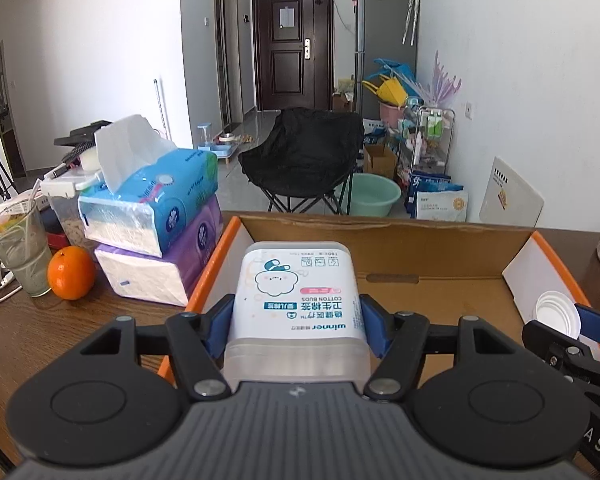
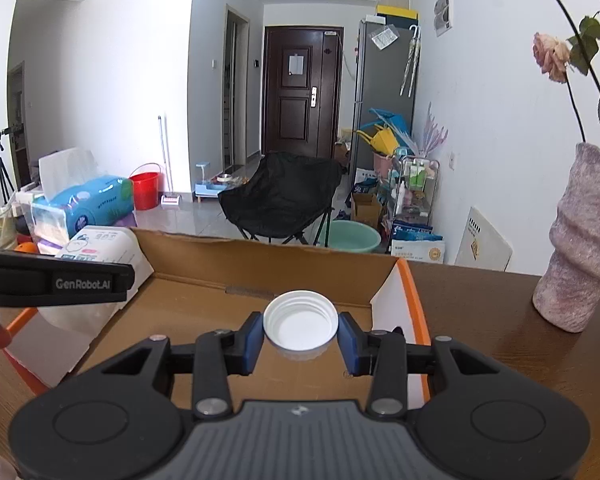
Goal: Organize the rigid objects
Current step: 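Carry the cotton-bud box with the left tool while the right tool carries the cap, then drop the cap into the red box with the right tool while the left releases the cotton-bud box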
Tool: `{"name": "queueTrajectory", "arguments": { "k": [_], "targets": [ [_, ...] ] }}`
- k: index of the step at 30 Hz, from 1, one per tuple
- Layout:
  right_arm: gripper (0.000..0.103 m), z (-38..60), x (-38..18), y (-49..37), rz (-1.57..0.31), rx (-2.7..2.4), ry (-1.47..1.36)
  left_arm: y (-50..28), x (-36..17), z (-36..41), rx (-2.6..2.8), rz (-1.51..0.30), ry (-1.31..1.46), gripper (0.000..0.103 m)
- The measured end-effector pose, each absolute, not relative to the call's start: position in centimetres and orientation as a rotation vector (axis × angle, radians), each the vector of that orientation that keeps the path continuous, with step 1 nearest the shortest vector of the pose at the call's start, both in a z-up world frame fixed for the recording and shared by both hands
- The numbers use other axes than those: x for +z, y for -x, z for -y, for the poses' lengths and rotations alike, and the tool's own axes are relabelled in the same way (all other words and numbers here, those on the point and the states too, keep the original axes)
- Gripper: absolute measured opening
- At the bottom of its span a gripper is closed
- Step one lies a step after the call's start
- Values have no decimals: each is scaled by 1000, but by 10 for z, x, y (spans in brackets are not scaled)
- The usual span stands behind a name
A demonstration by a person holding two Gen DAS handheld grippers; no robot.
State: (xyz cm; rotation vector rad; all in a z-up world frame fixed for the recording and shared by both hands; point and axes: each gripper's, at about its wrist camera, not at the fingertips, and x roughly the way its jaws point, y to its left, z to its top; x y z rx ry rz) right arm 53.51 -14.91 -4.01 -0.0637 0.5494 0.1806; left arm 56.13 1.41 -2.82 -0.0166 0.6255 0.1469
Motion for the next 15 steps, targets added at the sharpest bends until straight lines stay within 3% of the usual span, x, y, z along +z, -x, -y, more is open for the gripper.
{"name": "queueTrajectory", "arguments": {
  "k": [13, 14, 15],
  "targets": [
    [39, 147, -56, -549, -596, 183, 67, -570, -43, -10, 139, -670, 0, 67],
    [41, 147, -57, -549, -600, 180, 66, -570, -43, -10, 143, -669, 0, 68],
    [53, 148, -58, -549, -605, 175, 65, -570, -43, -10, 147, -669, -2, 77]
  ]
}}
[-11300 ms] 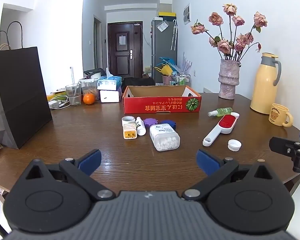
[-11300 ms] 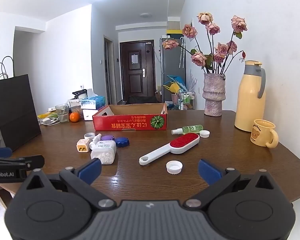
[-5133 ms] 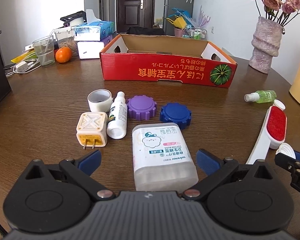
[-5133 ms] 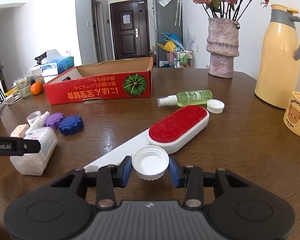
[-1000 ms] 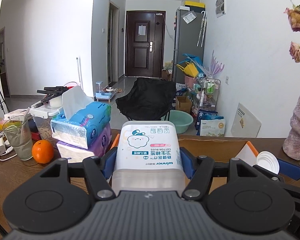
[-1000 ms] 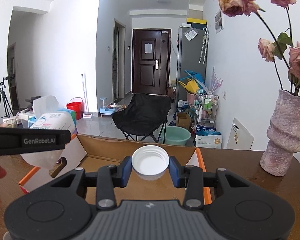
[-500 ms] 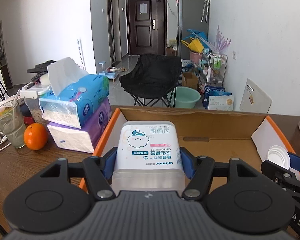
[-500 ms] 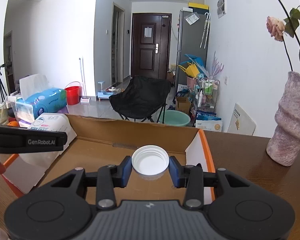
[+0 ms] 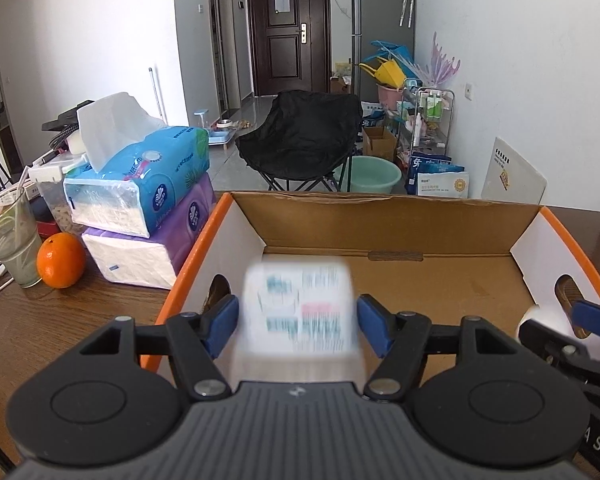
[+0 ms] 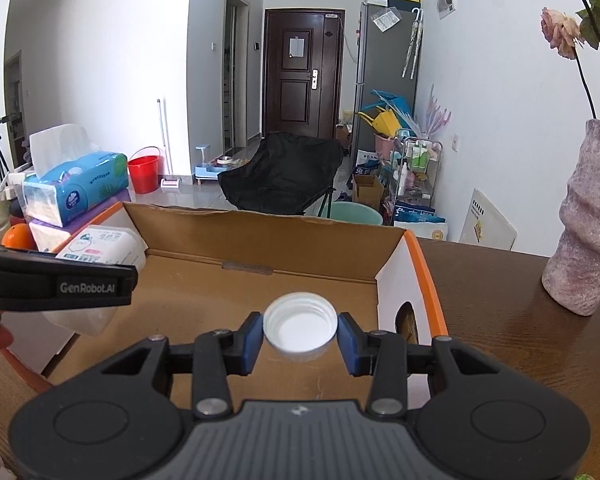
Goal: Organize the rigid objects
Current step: 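Drop the cap into the red box with the right tool while the left releases the cotton-bud box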
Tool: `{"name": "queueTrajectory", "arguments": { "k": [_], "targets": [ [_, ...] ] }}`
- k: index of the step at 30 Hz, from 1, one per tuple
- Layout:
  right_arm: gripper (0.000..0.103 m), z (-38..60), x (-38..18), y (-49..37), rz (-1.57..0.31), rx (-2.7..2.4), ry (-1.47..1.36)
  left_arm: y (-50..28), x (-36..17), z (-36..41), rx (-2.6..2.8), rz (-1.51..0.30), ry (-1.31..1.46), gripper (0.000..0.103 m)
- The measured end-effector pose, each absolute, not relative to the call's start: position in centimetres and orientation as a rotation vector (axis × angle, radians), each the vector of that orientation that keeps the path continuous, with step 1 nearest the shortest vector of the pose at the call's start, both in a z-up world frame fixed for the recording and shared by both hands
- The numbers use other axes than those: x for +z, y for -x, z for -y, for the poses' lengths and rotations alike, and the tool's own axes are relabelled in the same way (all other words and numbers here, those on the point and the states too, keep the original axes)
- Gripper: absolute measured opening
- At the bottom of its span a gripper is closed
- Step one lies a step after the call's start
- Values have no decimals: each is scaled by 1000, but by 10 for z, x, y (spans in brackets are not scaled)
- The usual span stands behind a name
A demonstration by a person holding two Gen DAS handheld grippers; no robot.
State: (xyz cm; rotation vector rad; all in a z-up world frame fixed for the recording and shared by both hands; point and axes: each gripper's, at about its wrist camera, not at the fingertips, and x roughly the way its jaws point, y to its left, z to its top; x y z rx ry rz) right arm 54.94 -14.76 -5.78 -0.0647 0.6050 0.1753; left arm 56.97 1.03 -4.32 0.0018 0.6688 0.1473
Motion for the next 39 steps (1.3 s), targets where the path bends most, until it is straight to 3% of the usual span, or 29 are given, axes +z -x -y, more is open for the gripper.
{"name": "queueTrajectory", "arguments": {
  "k": [1, 2, 3, 5, 39],
  "targets": [
    [64, 149, -58, -551, -613, 169, 64, -569, -43, -10, 156, -665, -4, 87],
    [87, 150, -59, -552, -620, 160, 63, -569, -43, -9, 166, -659, -9, 92],
    [100, 151, -59, -553, -622, 148, 61, -568, -42, -9, 175, -652, -12, 98],
    [100, 153, -59, -553, -618, 124, 54, -567, -40, -10, 186, -640, -9, 103],
    [103, 170, -35, -512, -565, 64, 22, -513, -11, -17, 197, -565, 19, 103]
  ]
}}
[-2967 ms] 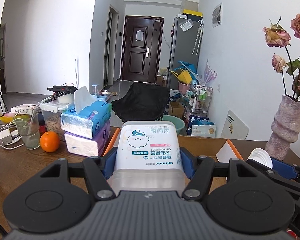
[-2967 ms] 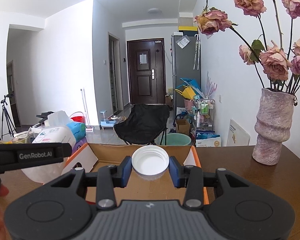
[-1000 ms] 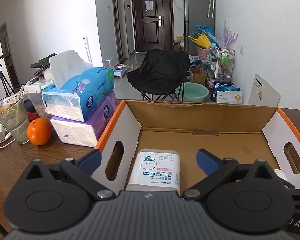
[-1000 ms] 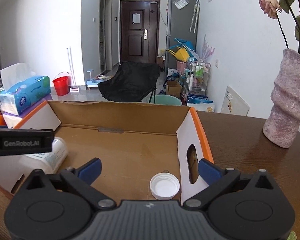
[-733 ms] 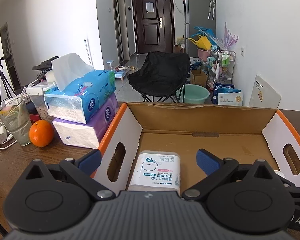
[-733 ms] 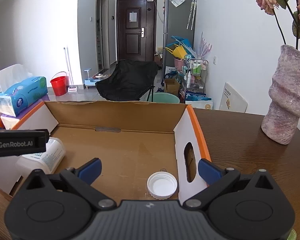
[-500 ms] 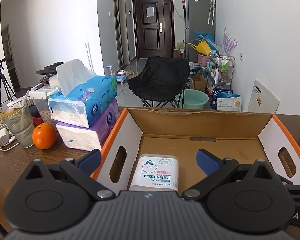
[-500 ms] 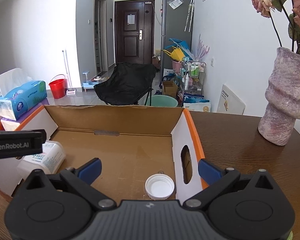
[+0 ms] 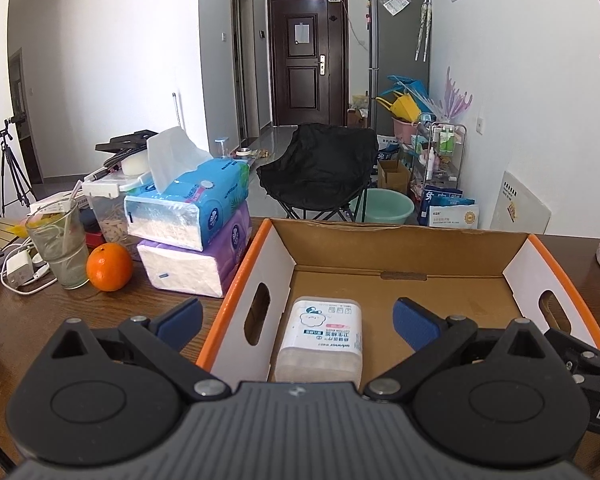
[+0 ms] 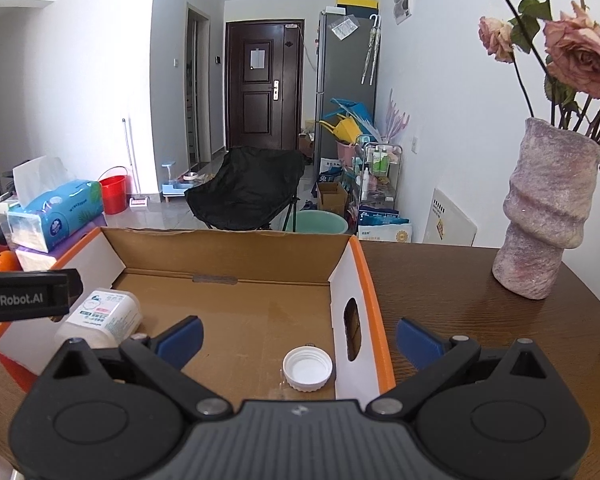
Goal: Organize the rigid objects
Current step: 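Drop the cap into the red box with the right tool while the left releases the cotton-bud box, then withdraw both tools from the red box back over the table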
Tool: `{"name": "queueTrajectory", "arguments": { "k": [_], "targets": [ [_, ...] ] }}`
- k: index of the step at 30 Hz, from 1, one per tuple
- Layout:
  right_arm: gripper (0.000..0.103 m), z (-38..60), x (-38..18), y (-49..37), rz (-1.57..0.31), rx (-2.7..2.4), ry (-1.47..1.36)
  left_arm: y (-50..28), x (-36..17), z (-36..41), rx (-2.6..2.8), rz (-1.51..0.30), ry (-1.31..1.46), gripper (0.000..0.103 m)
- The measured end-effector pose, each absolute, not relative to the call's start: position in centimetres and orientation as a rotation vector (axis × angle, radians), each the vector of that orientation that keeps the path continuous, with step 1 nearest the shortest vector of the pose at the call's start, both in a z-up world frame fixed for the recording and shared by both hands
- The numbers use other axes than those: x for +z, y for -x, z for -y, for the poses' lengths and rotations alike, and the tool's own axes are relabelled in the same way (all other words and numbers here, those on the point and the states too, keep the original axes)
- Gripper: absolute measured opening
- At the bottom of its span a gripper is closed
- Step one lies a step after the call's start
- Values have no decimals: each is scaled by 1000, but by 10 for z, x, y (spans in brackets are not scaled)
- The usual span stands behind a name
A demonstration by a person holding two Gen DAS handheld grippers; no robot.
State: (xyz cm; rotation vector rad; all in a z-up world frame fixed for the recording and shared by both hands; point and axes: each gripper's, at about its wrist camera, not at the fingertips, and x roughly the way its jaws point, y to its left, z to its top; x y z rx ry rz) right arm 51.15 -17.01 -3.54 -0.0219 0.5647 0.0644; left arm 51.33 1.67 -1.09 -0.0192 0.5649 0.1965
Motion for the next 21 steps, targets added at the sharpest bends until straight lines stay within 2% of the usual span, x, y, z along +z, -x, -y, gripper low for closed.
{"name": "queueTrajectory", "arguments": {
  "k": [21],
  "targets": [
    [103, 182, -26, -439, -552, 18, 7, -437, -2, -23, 191, -566, 37, 103]
  ]
}}
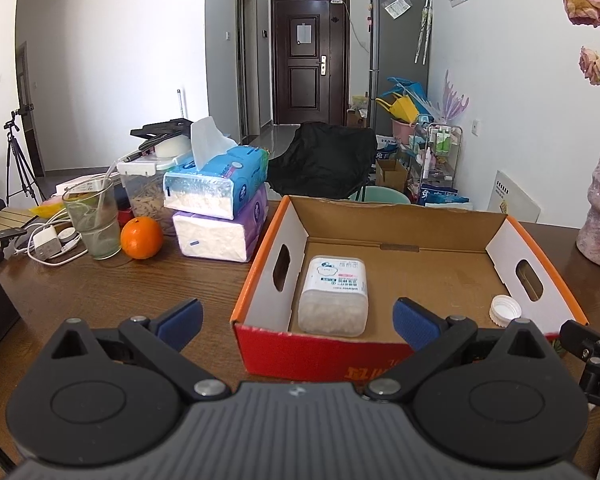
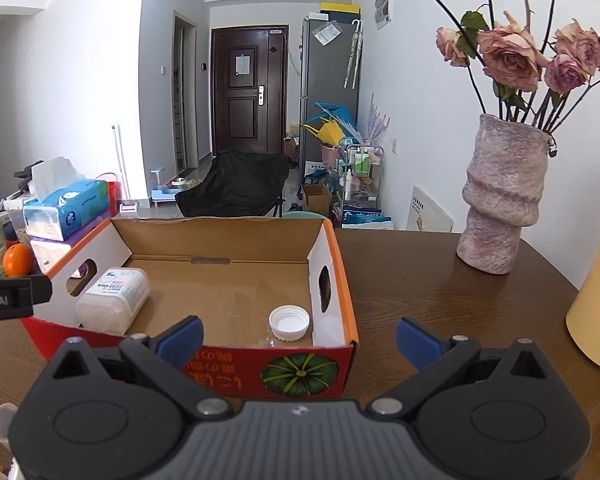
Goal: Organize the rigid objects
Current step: 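Withdraw both tools from the red box back over the table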
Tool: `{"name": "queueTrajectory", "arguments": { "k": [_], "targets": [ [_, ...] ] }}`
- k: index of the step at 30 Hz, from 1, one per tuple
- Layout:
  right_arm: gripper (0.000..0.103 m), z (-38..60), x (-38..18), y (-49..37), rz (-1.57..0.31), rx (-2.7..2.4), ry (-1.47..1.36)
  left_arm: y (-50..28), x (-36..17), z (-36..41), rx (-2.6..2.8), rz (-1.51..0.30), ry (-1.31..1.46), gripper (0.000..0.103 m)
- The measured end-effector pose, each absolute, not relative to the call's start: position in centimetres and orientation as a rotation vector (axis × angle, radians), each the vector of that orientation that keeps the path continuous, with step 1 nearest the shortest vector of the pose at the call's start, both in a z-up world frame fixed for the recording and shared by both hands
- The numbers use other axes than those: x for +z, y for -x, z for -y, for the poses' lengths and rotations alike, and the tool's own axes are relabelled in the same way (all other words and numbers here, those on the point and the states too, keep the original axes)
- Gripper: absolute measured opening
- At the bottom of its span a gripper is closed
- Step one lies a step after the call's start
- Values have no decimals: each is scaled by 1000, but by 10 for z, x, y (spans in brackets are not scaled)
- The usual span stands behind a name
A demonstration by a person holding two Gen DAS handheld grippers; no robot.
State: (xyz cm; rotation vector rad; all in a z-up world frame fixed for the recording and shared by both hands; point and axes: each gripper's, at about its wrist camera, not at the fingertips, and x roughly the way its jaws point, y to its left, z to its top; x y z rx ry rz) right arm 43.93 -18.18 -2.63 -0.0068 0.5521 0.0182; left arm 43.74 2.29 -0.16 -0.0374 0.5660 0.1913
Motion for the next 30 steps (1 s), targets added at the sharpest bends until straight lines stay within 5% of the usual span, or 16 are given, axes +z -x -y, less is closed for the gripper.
{"name": "queueTrajectory", "arguments": {
  "k": [30],
  "targets": [
    [103, 194, -43, -324, -572, -58, -29, -338, -33, -21, 197, -639, 30, 103]
  ]
}}
